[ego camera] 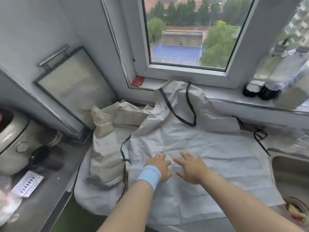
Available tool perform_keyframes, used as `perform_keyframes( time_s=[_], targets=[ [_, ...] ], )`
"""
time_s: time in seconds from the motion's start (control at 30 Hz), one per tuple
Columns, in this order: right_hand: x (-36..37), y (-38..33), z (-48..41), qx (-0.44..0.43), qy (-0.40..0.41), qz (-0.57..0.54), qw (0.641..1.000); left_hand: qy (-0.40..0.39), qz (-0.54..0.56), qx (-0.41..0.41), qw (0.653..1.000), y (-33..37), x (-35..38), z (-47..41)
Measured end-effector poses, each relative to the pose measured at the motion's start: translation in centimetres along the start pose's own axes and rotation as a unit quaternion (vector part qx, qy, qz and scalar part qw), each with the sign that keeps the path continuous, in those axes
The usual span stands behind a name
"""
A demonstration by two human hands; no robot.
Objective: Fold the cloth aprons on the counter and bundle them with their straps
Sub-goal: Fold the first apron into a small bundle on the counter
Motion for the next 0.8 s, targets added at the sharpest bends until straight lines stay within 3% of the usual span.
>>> perform_keyframes(
  time_s=[0.13, 0.23, 0.4, 0.5, 0.6, 0.7, 0.8],
  targets=[
    [3.6, -2.0, -1.0, -0.004, -0.048, 0.016, 0.999, -0.024, -0.082, -0.011, 0.996, -2.9, 2.6, -0.6],
    [4.6, -4.3, -2.0, 0.014, -0.034, -0.003, 0.999, -0.01, -0.061, -0.02, 0.998, -5.3, 3.0, 0.0],
    [4.8, -8.0, -1.8, 0.041, -0.027, -0.014, 0.999, 0.166, 0.033, -0.08, 0.982, -9.4, 1.4, 4.5],
    [4.0, -9.3, -0.4, 0.043, 0.034, 0.003, 0.998, 0.241, 0.146, -0.182, 0.942, -12.6, 2.1, 8.2],
    [4.2, -10.7, 1.6, 0.036, 0.118, -0.033, 0.992, 0.292, 0.309, -0.25, 0.87, -14.5, 4.0, 11.1],
    [4.3, -12.4, 3.6, 0.025, 0.217, 0.001, 0.976, 0.228, 0.496, -0.273, 0.792, -15.1, 7.2, 12.1],
    [5.6, -14.3, 4.9, 0.028, 0.222, 0.009, 0.974, 0.151, 0.512, -0.284, 0.796, -15.6, 9.3, 13.2]
  ],
)
Point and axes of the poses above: each hand's wrist, its own z-axis away from the middle knuckle, its own x-axis out of the palm, y = z × x, the point moved 8 cm from there along -z, towards the middle knuckle, and after that the axes turned 6 degrees about z, right-handed, at the moved point
